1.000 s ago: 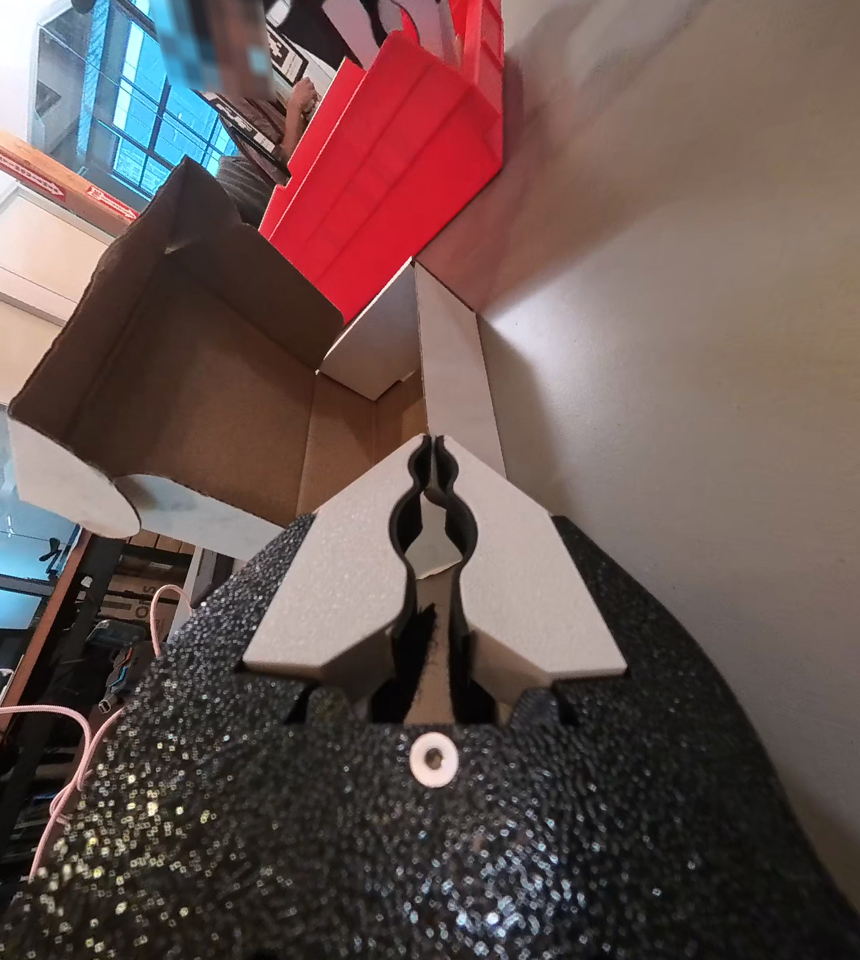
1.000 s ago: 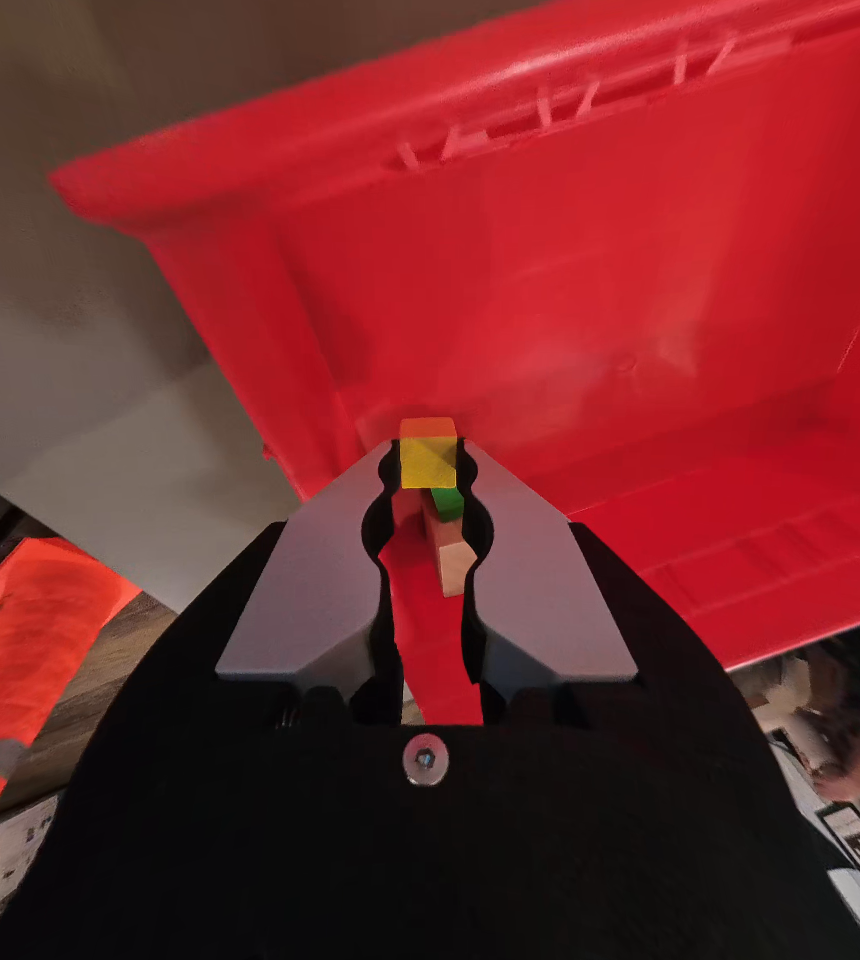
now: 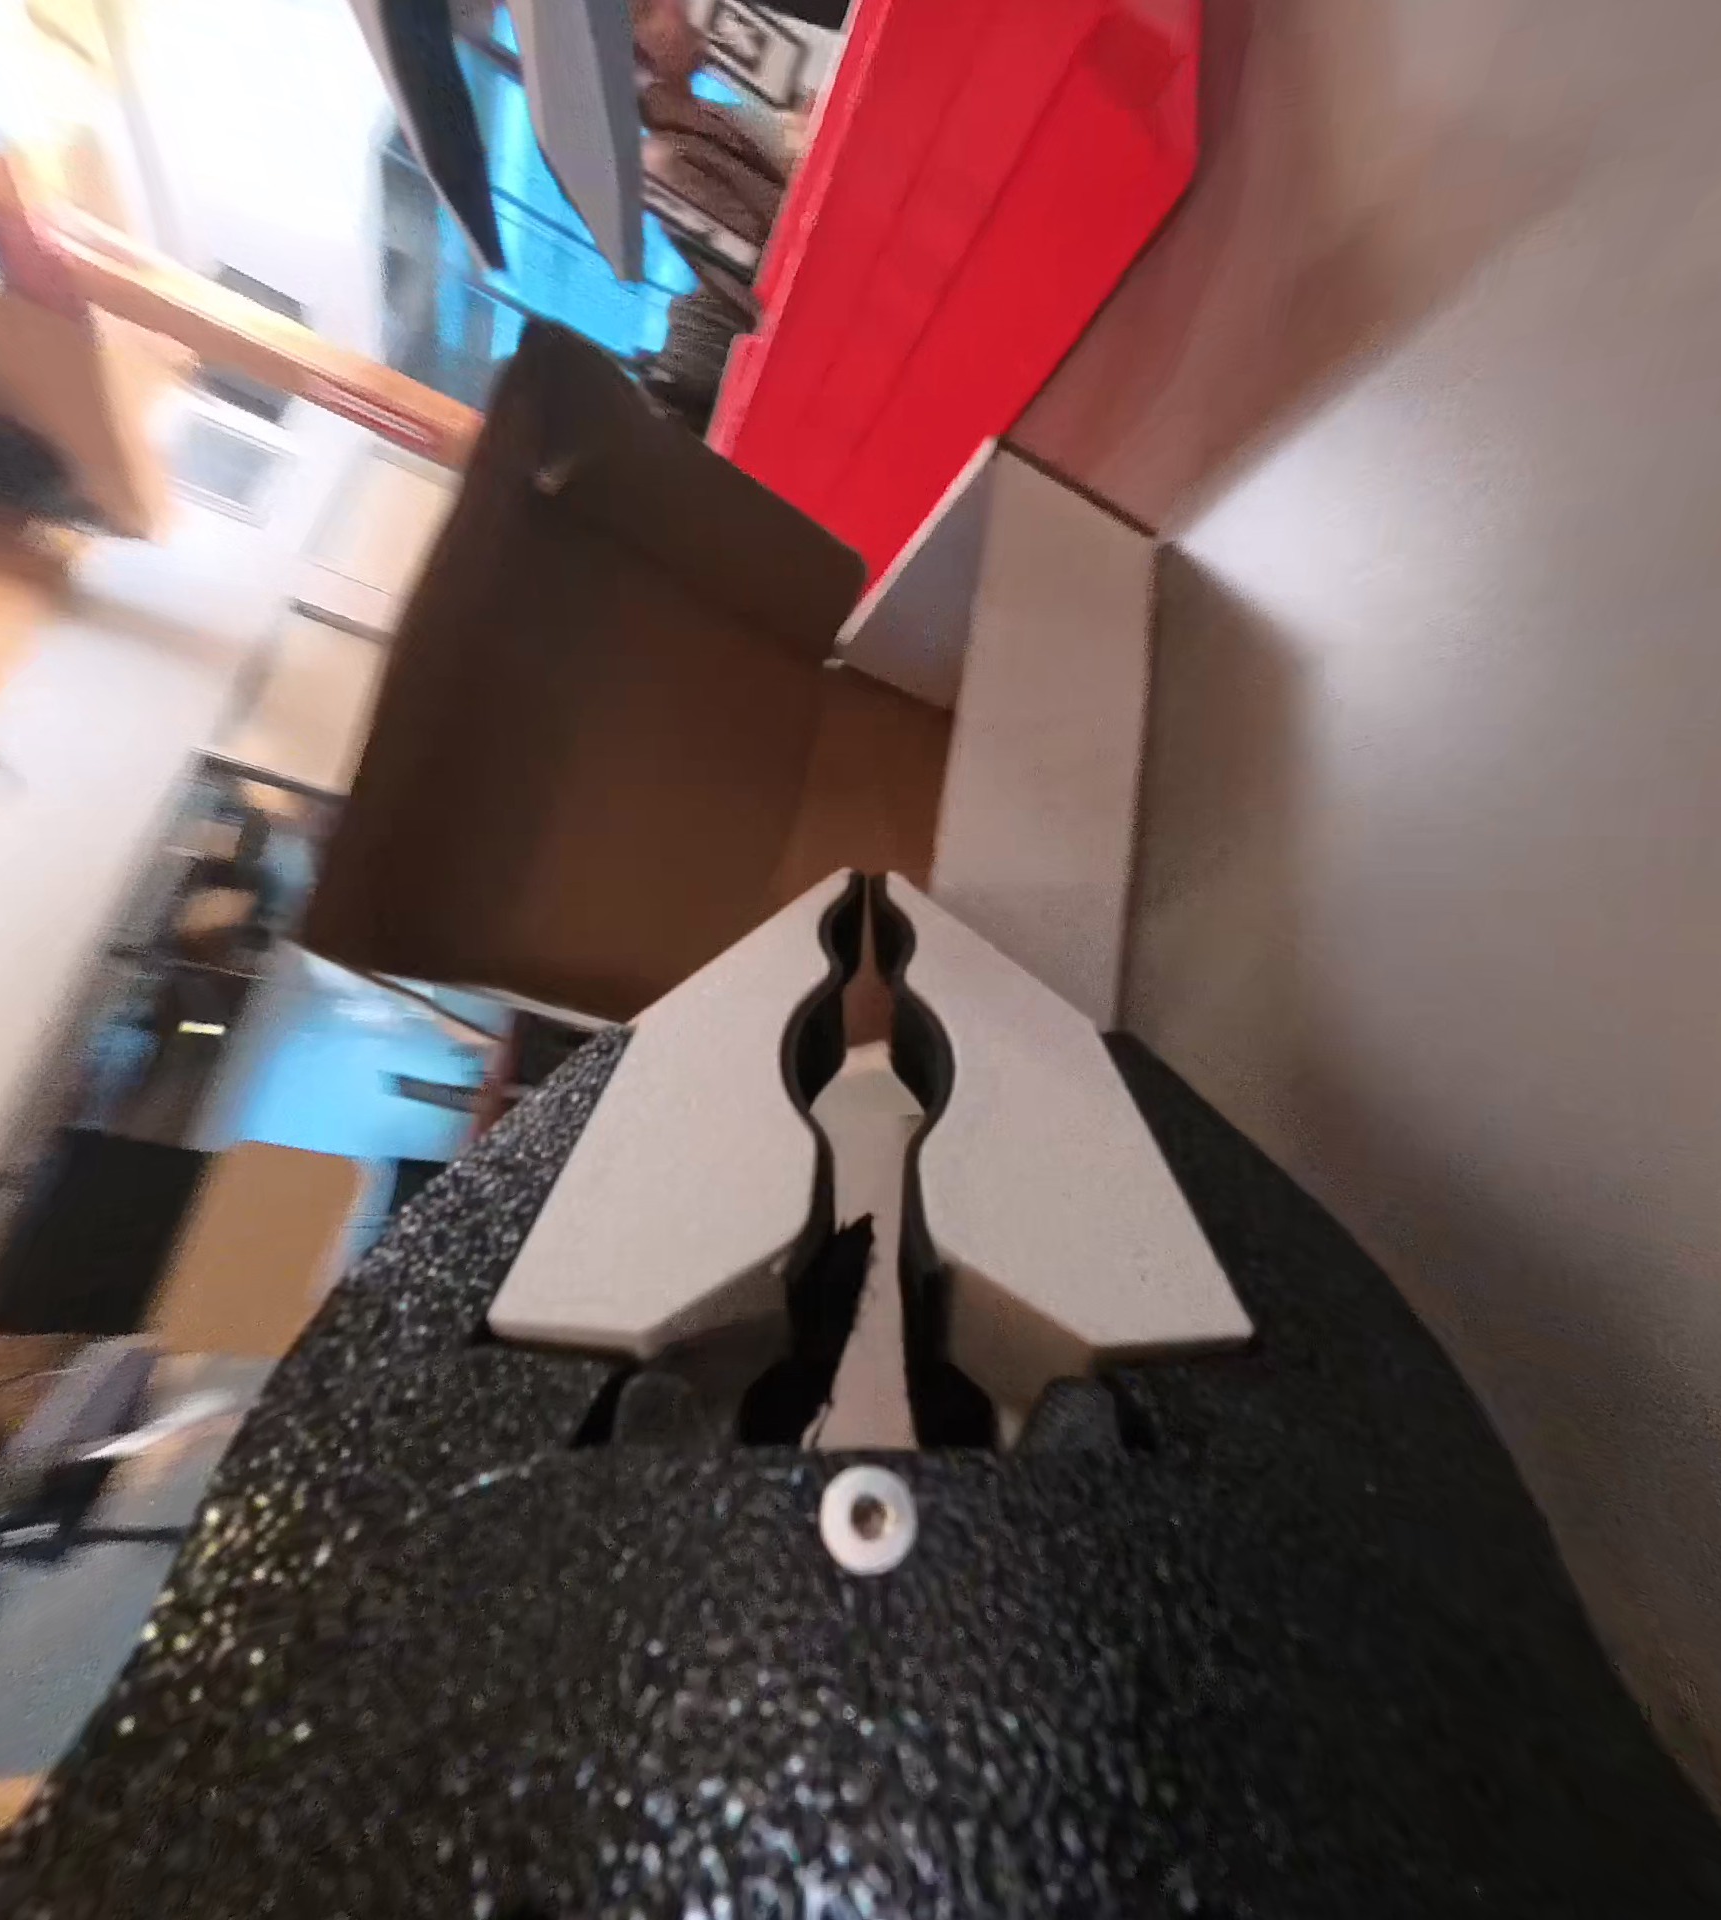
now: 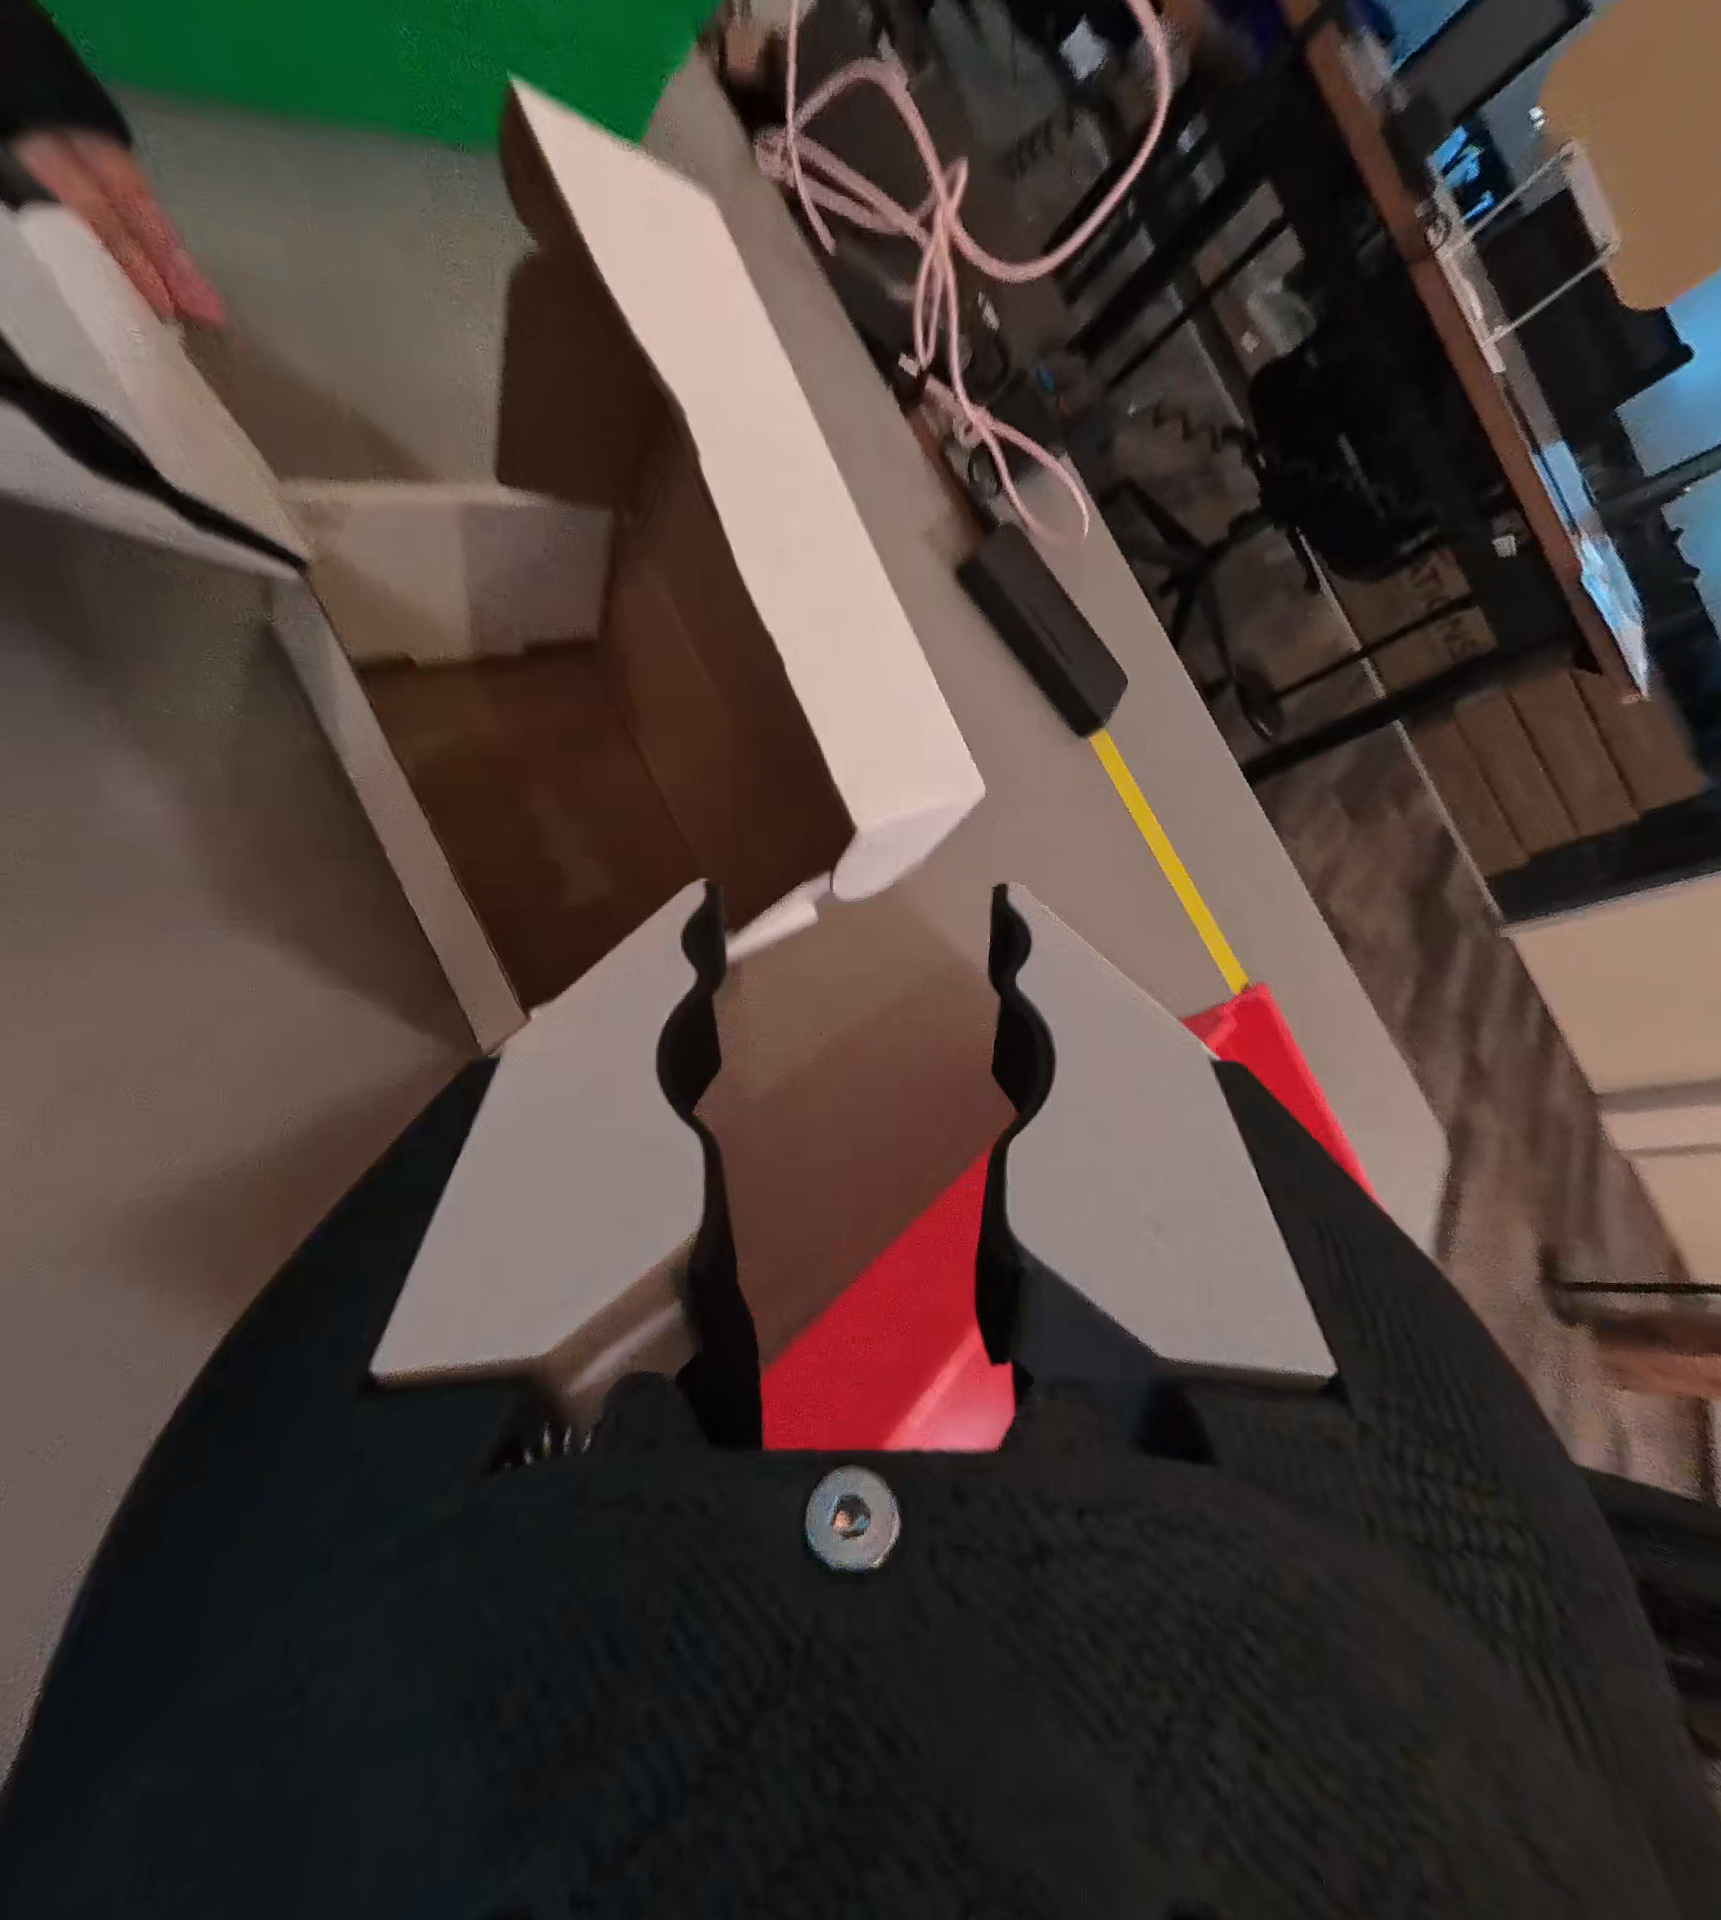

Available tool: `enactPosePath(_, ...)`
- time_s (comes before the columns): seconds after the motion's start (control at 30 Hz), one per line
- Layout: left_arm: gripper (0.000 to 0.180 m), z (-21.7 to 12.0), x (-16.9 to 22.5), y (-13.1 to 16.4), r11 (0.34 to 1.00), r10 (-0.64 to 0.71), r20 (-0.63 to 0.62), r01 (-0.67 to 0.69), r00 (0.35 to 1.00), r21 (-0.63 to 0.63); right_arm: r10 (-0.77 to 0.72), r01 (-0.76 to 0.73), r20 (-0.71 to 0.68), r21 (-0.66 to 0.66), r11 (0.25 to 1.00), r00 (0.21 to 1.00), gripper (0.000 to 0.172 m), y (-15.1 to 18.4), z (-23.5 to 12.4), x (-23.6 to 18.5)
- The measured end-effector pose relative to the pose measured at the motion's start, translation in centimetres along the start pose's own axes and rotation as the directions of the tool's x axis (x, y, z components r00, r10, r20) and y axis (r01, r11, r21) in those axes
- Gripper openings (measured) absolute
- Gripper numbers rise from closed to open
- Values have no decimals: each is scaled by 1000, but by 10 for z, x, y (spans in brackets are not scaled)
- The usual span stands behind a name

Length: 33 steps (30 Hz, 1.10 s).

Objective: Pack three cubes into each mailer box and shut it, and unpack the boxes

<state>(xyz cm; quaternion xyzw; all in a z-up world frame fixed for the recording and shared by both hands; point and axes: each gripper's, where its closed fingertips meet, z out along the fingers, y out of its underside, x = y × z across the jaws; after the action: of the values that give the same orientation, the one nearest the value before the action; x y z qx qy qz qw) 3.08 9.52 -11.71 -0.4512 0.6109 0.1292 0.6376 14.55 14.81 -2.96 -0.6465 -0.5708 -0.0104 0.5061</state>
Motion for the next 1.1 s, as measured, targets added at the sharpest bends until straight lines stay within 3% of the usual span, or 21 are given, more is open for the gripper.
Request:
enactPosePath(0.03, 1, -3, -7, -6, 998, 67, 54, -68, 996, 5, 40, -39, -11, 28, 999, 999, 50, -5, 1, -3)
enactPosePath(0.1, 12, -13, -17, -24, 995, 76, 131, -83, 988, 49, 105, -103, -30, 73, 992, 994, 51, -9, 2, -7)
enactPosePath(0.2, 21, -36, -43, -43, 995, -12, 275, -16, 961, 98, 198, -196, -4, 108, 975, 980, 51, -5, 3, -13)
enactPosePath(0.3, 25, -48, -80, -34, 981, -192, 377, 174, 906, 81, 290, -295, 53, 113, 949, 955, 50, -3, 7, -17)
enactPosePath(0.37, 45, -44, -96, -19, 943, -325, 363, 327, 873, 56, 283, -285, 33, 93, 954, 959, 47, 0, 10, -12)
enactPosePath(0.43, 79, -35, -102, -5, 941, -305, 315, 336, 899, -47, 227, -225, -16, 79, 971, 974, 29, -1, 9, -4)
enactPosePath(0.57, 69, -20, -105, 15, 920, -275, 209, 320, 939, -227, 132, -132, -28, 16, 991, 991, 24, 0, 10, -1)
enactPosePath(0.7, 55, -9, -110, 25, 893, -321, 137, 348, 937, -287, 134, -134, -4, -23, 991, 991, 24, 5, 17, 1)
enactPosePath(0.8, 38, -1, -110, 29, 896, -286, 107, 305, 952, -322, 121, -121, -6, -11, 993, 993, 7, 3, 21, 4)
enactPosePath(0.9, 7, 5, -110, 30, 909, -177, 84, 196, 981, -369, 111, -111, -18, -19, 994, 994, 3, 4, 26, 7)
enactPosePath(1.0, 4, 10, -108, 34, 892, -151, 83, 172, 985, -417, 165, -165, 4, -39, 986, 986, 3, 6, 29, 6)
enactPosePath(1.1, 2, 13, -103, 31, 864, -264, 71, 269, 962, -425, 261, -260, 16, -51, 964, 965, 2, 9, 31, 7)
